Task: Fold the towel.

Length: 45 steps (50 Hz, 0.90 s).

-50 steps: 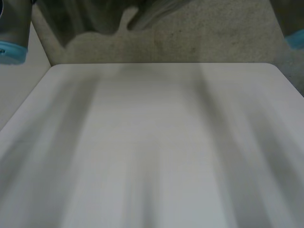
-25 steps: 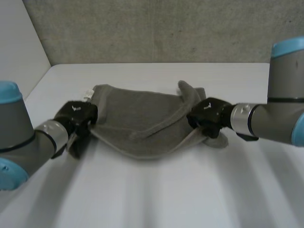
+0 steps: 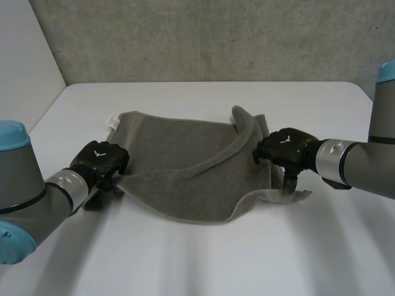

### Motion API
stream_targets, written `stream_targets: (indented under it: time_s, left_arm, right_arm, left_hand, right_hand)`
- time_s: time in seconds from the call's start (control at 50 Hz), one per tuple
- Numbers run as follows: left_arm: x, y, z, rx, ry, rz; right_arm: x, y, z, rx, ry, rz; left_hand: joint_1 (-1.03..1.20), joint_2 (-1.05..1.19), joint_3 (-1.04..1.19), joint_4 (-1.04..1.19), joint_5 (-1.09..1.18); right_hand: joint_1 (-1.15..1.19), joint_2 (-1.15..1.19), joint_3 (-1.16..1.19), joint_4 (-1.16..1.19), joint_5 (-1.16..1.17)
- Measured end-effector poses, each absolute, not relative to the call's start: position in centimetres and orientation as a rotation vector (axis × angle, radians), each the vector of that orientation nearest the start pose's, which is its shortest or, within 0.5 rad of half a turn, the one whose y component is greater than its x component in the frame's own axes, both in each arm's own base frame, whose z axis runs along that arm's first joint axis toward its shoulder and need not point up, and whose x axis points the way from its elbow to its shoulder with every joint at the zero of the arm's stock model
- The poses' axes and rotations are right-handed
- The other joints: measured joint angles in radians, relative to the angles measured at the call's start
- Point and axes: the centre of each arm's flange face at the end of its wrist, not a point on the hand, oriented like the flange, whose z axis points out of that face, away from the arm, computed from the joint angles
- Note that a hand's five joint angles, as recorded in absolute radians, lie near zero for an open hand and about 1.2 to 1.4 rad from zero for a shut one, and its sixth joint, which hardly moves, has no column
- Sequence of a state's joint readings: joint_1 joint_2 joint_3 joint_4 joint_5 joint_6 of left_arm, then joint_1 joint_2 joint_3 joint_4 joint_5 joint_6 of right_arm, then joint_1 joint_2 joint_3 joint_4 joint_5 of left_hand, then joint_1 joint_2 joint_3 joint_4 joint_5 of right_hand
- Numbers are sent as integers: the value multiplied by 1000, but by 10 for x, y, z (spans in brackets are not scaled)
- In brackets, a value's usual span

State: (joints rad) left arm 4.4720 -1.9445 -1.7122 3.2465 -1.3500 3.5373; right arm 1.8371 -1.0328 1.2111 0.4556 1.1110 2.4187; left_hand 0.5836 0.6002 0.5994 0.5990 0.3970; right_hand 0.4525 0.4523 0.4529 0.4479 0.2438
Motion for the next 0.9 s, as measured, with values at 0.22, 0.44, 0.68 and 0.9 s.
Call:
stream_targets:
  time_s: [0.22,0.44,0.68,0.9]
  left_arm:
    - [-224,-274,158,1033,2511,-1775]
    - [-222,-276,157,1022,2494,-1796]
    - [-222,-278,149,1017,2493,-1794]
    - [-222,-280,146,1009,2478,-1808]
  right_arm:
    - [254,-299,204,-1467,2161,-1395]
    - [242,-275,179,-1310,2269,-1238]
    - [230,-268,163,-1248,2287,-1303]
    - [226,-282,158,-1125,2271,-1434]
  left_hand:
    - [-1,0,0,0,0]
    - [-6,-11,-12,-10,-11]
    - [-31,-36,-36,-32,-35]
    - [-148,-155,-155,-157,-160]
  right_hand:
    - [0,0,0,2,26]
    - [23,26,28,34,73]
    - [433,436,429,427,461]
    - [868,868,880,886,928]
